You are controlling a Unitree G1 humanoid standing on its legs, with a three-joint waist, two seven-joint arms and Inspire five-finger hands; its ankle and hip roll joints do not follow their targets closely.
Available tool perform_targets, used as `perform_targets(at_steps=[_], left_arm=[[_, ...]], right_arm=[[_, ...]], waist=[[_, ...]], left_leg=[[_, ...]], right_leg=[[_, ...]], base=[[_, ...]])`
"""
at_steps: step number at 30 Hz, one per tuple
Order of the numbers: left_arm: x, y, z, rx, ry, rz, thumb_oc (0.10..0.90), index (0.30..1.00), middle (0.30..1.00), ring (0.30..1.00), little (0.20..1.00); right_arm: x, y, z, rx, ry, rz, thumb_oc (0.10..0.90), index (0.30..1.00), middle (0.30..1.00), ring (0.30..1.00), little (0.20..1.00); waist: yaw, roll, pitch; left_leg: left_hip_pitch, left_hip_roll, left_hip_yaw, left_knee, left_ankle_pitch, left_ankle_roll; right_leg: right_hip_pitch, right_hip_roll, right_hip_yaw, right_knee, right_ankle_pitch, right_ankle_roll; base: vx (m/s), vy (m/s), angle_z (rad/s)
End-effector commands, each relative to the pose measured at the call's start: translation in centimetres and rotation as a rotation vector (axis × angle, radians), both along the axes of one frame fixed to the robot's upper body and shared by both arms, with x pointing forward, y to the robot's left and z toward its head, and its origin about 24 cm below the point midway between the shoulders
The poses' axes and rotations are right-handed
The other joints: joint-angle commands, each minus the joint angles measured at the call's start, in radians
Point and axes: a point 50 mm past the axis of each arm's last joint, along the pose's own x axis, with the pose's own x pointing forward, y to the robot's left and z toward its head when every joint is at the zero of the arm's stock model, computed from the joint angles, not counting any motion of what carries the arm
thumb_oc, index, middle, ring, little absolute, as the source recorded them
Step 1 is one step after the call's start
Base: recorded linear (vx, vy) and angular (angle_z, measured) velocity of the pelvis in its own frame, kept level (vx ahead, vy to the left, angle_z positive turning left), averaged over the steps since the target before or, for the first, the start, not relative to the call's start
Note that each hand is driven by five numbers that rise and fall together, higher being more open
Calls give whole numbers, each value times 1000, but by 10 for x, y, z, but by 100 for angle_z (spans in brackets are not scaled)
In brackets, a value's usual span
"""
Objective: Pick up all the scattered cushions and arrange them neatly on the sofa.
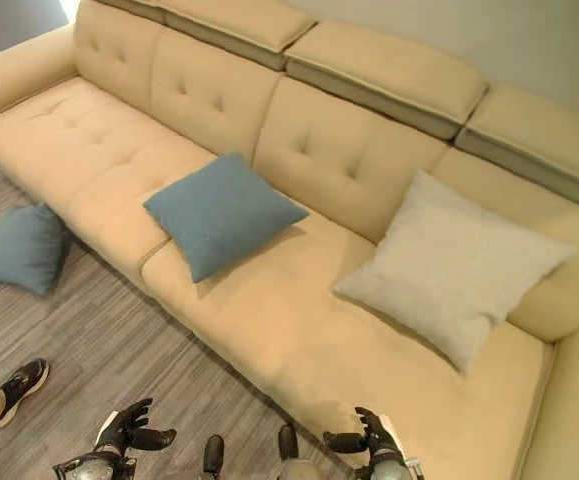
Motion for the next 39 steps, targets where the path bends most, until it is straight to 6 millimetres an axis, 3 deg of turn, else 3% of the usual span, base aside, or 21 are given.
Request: perform_targets(at_steps=[1, 3, 4, 5, 6, 7, 8, 11, 14, 16, 17, 19, 20, 21, 23, 28, 31, 34, 38, 39], left_arm=[[36, 8, 23, 28, -168, 1, 800, 900, 900, 900, 900], [38, 7, 23, 29, -173, -4, 800, 900, 900, 900, 900], [43, 5, 26, 33, -183, -18, 800, 900, 900, 900, 900], [43, 5, 26, 33, -183, -18, 800, 900, 900, 900, 900], [43, 6, 26, 38, -178, -24, 800, 900, 900, 900, 900], [43, 6, 26, 38, -177, -24, 800, 900, 900, 900, 900], [40, 9, 25, 58, -158, -40, 800, 900, 900, 900, 900], [37, 12, 23, 70, -135, -54, 800, 900, 900, 900, 900], [29, 14, 19, 73, -103, -53, 800, 900, 900, 900, 900], [26, 17, 18, 83, -91, -52, 800, 900, 900, 900, 900], [26, 17, 18, 83, -91, -52, 800, 900, 900, 900, 900], [27, 21, 20, 100, -94, -45, 800, 900, 900, 900, 900], [27, 21, 20, 100, -94, -45, 800, 900, 900, 900, 900], [30, 24, 22, 112, -103, -43, 800, 900, 900, 900, 900], [32, 24, 23, 117, -111, -45, 800, 900, 900, 900, 900], [32, 21, 24, 99, -122, -42, 800, 900, 900, 900, 900], [31, 20, 21, 96, -103, -42, 800, 900, 900, 900, 900], [34, 17, 21, 93, -112, -49, 800, 900, 900, 900, 900], [36, 11, 22, 93, -121, -83, 800, 900, 900, 900, 900], [37, 8, 23, 83, -124, -105, 800, 900, 900, 900, 900]], right_arm=[[26, -6, 20, -10, -145, 9, 800, 900, 900, 900, 900], [27, -7, 21, -12, -152, 3, 800, 900, 900, 900, 900], [27, -12, 23, -21, -159, -25, 800, 900, 900, 900, 900], [27, -12, 23, -21, -159, -25, 800, 900, 900, 900, 900], [23, -13, 20, -21, -141, -33, 800, 900, 900, 900, 900], [23, -13, 20, -21, -141, -33, 800, 900, 900, 900, 900], [17, -13, 16, -19, -116, -45, 800, 900, 900, 900, 900], [9, -13, 12, -15, -91, -57, 800, 900, 900, 900, 900], [3, -9, 7, -15, -56, -44, 800, 900, 900, 900, 900], [2, -3, 4, -7, -43, -24, 800, 900, 900, 900, 900], [2, -3, 4, -7, -43, -24, 800, 900, 900, 900, 900], [5, 5, 3, 9, -37, 0, 800, 900, 900, 900, 900], [5, 5, 3, 9, -37, 0, 800, 900, 900, 900, 900], [8, 10, 4, 12, -42, 20, 800, 900, 900, 900, 900], [9, 12, 4, 14, -49, 25, 800, 900, 900, 900, 900], [11, 16, 3, 26, -44, 41, 800, 900, 900, 900, 900], [7, 15, 1, 20, -27, 48, 800, 900, 900, 900, 900], [7, 13, 2, 7, -26, 59, 800, 900, 900, 900, 900], [-4, 8, 0, 4, -14, 30, 800, 900, 900, 900, 900], [-10, 4, -2, 4, -2, 7, 800, 900, 900, 900, 900]], waist=[[8, -48, -29], [2, -49, -25], [-10, -50, -16], [-11, -50, -16], [-13, -51, -16], [-14, -51, -16], [-16, -52, -19], [-15, -54, -26], [-17, -61, -48], [-6, -67, -47], [-6, -68, -47], [-6, -65, -30], [-5, -66, -30], [-8, -55, -13], [-9, -49, -8], [-17, -41, -8], [-40, -69, -3], [-46, -78, 2], [-63, -75, -19], [-73, -67, -35]], left_leg=[[-65, -61, 34, 104, -140, 8], [-83, -61, 45, 132, -145, 3], [-118, -16, 180, 168, -146, 0], [-119, -16, 179, 169, -148, 0], [-128, 3, 233, 175, -141, 5], [-129, 3, 232, 177, -142, 5], [-145, 20, 294, 167, -127, 9], [-170, 30, 346, 142, -105, 6], [-139, 23, 331, 112, -110, 19], [-115, -2, 308, 115, -131, 46], [-115, -2, 308, 115, -132, 47], [-70, -31, 294, 101, -146, 78], [-70, -31, 295, 101, -146, 79], [-45, -31, 287, 86, -148, 91], [-34, -29, 284, 82, -153, 94], [27, -39, 252, 62, -178, 89], [77, -80, 196, 51, -209, 88], [107, -102, 173, 50, -230, 82], [136, -104, 155, 63, -265, 73], [148, -89, 160, 81, -290, 51]], right_leg=[[-51, 14, 14, 74, -86, 7], [-46, 8, -9, 70, -88, 5], [-24, -19, -91, 60, -105, 0], [-24, -19, -92, 60, -105, 0], [-14, -28, -118, 53, -105, -2], [-13, -28, -119, 52, -105, -2], [-2, -35, -161, 43, -107, -2], [22, -45, -205, 33, -117, 0], [44, -50, -218, 49, -138, 9], [31, -80, -203, 169, -152, 21], [30, -81, -202, 170, -153, 21], [-35, -125, -179, 362, -73, 33], [-36, -126, -178, 363, -73, 34], [-86, -133, -159, 476, -33, 33], [-107, -131, -153, 509, -32, 32], [-158, -73, -165, 381, -82, 14], [-228, 12, -149, 181, -25, 35], [-228, 10, -243, 110, 8, 43], [-200, 16, -222, 103, -6, 16], [-183, 3, -251, 103, -12, 6]], base=[[-7, -115, 84], [13, -74, 128], [24, -58, 110], [33, -60, 87], [9, -3, 88], [58, -2, 131], [84, 10, 122], [136, 67, 97], [237, 137, 50], [259, 255, 23], [252, 322, 12], [162, 232, 9], [100, 178, 7], [59, 110, 6], [168, 151, 24], [213, 65, 7], [322, 17, -4], [214, 14, 31], [274, -31, 44], [286, -77, 61]])
